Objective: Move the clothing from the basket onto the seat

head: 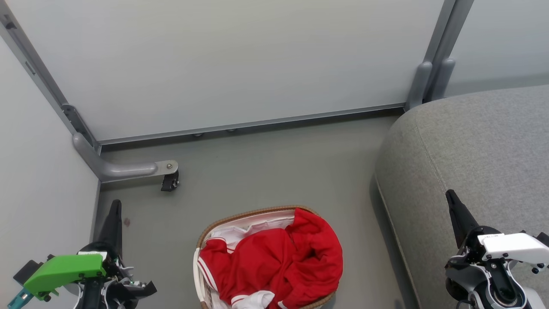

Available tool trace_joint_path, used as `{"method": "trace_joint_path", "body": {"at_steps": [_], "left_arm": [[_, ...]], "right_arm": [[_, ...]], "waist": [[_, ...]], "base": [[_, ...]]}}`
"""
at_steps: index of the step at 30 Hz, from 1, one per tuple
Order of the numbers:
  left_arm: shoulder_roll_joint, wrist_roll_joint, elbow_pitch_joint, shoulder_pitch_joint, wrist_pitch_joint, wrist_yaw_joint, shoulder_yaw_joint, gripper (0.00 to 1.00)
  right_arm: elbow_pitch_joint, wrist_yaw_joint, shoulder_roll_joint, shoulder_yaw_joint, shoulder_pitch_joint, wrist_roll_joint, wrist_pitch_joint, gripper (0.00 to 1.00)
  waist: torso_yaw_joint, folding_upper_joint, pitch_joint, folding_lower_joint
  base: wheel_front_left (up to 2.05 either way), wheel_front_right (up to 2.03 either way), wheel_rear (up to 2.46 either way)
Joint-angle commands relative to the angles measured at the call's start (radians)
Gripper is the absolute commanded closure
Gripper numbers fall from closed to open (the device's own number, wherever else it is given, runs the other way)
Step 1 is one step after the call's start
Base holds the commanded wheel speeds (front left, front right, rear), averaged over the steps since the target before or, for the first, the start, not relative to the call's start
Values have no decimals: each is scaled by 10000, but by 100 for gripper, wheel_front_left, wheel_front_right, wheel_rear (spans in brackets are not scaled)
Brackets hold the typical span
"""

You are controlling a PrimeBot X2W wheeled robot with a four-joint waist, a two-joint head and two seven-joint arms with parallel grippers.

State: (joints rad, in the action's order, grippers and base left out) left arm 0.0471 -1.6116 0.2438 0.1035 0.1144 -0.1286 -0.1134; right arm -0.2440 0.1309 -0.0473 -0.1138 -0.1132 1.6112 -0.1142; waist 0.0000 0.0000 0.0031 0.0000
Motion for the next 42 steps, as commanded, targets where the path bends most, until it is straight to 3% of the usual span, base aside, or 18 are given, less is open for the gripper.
{"method": "trace_joint_path", "body": {"at_steps": [1, 42], "left_arm": [[67, -27, -9, 112, 22, -47, -15, 100], [67, -27, -8, 112, 21, -47, -17, 100]], "right_arm": [[17, -4, -63, -14, 115, 35, -24, 100], [17, -4, -62, -14, 115, 35, -24, 100]], "waist": [[0, 0, 0, 0], [0, 0, 0, 0]], "base": [[0, 0, 0], [0, 0, 0]]}}
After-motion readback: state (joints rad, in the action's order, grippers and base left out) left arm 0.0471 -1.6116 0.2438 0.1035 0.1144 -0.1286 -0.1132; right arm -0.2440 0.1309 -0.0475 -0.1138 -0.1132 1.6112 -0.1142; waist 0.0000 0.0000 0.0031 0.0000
